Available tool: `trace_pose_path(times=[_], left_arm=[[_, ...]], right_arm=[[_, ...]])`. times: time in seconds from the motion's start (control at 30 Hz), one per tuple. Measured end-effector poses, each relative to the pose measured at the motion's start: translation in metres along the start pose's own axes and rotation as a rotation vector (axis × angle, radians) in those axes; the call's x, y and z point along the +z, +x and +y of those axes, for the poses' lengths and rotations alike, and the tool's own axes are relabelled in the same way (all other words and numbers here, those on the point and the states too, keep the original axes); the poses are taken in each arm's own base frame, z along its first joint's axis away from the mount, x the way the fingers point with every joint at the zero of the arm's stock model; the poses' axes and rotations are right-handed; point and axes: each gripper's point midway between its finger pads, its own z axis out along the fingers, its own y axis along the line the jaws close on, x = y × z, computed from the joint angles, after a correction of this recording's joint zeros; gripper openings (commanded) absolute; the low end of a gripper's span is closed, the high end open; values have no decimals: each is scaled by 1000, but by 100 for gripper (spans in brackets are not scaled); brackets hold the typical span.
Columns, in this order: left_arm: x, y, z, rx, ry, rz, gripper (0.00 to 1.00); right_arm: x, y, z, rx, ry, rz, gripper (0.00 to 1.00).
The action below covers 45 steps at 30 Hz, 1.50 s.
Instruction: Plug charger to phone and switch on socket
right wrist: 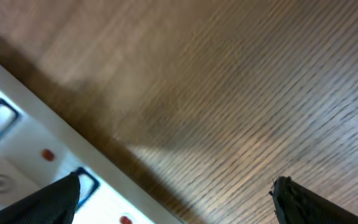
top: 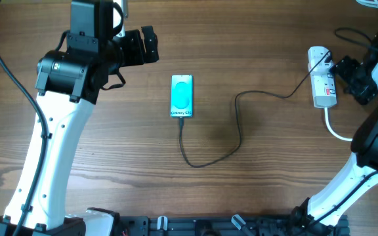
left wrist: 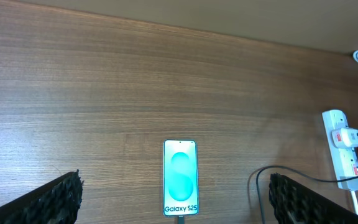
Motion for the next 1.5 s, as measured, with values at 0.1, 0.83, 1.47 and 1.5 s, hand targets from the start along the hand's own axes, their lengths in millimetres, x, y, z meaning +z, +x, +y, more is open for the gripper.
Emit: trace_pose_path(times=[0.1, 0.83, 1.47, 1.5], left_arm=[[0, 0, 0, 0, 0, 0, 100], [0, 0, 0, 0, 0, 0, 100], [0, 0, 0, 0, 0, 0, 100], [0, 0, 0, 0, 0, 0, 100]], right_arm=[[3, 3, -2, -7, 2, 5, 100], [3, -2, 7, -38, -58, -6, 100], [3, 2, 9, -38, -68, 12, 100], [3, 2, 9, -38, -69, 12, 100]])
